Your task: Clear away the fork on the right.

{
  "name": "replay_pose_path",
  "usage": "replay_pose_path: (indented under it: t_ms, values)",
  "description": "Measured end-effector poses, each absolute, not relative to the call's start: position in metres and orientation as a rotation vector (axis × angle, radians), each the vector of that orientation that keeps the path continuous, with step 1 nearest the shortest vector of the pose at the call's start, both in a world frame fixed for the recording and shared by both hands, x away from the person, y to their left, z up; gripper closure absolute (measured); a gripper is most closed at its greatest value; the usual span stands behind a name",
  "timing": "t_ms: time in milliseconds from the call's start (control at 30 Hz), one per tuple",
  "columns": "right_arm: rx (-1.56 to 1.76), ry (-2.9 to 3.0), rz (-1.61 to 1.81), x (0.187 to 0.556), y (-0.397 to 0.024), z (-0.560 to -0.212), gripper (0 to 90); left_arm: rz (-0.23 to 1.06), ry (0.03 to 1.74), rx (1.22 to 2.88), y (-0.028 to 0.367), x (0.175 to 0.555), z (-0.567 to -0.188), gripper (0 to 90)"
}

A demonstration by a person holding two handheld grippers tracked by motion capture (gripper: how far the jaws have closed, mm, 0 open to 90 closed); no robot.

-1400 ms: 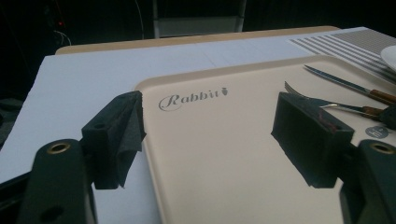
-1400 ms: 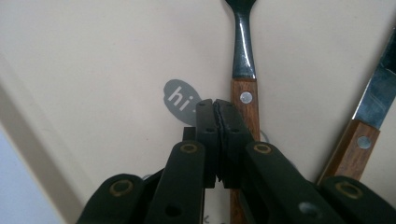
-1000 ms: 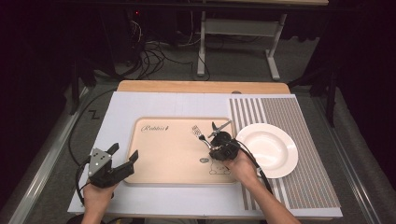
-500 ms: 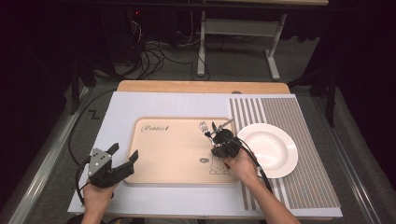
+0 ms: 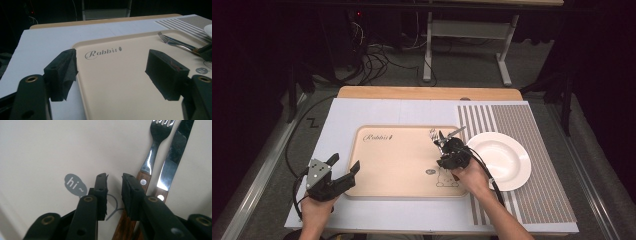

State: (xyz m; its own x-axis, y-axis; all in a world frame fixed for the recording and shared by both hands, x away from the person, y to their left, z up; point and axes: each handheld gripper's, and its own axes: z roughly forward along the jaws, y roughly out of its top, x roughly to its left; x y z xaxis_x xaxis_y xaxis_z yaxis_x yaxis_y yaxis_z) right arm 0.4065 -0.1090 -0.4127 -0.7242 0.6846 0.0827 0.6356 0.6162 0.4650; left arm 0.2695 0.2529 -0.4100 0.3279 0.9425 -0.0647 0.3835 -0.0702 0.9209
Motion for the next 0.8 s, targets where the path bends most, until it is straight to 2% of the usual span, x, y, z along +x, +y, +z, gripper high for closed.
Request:
replay_pose_path:
  t_ms: [167,800]
  values:
    - [1.060,2.719,0.768,0.402,-0.115,-0.406,66.1,0.737,1.219,1.636,0.253,0.269,-0.410,25.6]
    - [1.059,2.643,0.852,0.390,-0.137,-0.398,62.2,0.738,1.220,1.636,0.253,0.269,-0.410,25.9]
